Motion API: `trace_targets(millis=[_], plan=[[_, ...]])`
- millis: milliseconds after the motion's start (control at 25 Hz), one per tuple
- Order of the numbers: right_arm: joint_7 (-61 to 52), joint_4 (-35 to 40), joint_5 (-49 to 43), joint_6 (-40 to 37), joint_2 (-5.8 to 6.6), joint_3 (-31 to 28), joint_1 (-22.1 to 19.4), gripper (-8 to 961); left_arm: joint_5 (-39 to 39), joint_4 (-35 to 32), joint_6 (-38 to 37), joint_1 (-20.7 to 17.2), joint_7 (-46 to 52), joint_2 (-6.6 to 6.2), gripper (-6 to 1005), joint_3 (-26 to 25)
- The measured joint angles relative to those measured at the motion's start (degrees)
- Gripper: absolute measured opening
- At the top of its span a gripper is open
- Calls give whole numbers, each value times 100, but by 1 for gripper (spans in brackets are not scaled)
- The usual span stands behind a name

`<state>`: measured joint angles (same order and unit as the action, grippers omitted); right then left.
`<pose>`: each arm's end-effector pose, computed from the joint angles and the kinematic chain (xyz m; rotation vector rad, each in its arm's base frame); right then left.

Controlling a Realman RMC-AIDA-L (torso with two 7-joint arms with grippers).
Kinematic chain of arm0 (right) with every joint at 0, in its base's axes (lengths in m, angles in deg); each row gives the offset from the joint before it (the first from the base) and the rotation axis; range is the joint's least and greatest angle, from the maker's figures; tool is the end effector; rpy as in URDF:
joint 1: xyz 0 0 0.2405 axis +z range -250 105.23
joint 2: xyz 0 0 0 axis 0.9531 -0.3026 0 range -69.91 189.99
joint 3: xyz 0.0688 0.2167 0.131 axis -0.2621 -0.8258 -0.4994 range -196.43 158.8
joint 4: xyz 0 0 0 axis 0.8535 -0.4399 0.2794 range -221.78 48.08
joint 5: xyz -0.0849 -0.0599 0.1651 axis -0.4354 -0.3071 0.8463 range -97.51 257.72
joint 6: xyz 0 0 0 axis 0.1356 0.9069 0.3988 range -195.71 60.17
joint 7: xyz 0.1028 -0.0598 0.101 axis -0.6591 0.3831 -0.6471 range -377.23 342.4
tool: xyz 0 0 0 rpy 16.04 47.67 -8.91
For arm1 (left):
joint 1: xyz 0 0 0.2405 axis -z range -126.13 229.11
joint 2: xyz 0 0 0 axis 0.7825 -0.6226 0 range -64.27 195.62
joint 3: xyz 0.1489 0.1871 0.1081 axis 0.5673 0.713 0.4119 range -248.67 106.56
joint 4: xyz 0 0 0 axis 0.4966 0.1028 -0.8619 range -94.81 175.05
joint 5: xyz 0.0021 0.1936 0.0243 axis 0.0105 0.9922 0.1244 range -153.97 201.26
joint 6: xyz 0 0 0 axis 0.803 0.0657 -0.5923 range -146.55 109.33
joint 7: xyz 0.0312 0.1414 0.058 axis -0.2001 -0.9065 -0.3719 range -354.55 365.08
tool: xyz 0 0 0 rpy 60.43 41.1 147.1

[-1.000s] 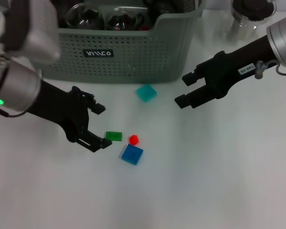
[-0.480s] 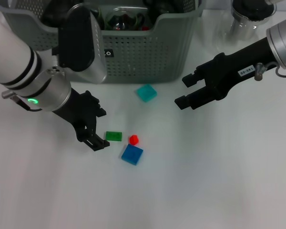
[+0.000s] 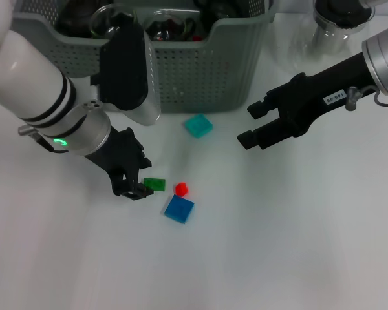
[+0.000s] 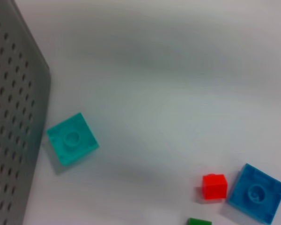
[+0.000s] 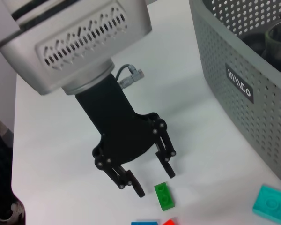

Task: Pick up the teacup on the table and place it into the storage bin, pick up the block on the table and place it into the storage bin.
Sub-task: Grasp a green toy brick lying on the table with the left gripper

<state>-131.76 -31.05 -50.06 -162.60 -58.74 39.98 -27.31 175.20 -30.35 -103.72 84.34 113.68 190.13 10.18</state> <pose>0.1585 0.3600 -0.0214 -3.0571 0.6453 0.0313 -0.2085 0.3253 -0.0617 -2.9347 -0.1135 0.6556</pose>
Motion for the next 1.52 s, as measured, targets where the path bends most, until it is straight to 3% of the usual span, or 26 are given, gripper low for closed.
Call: trace_targets(millis=[160,1120,1520], plan=[[0,0,0,0,-6,15,0,766,28,144,160,40,6,0,497,100],[9,0,1,33,-4,17,-15,766,93,456,496,99,90,9,468,337],[9,0,1,35,-4,1,-25,767,84,307,399,109,314,18,256,523]])
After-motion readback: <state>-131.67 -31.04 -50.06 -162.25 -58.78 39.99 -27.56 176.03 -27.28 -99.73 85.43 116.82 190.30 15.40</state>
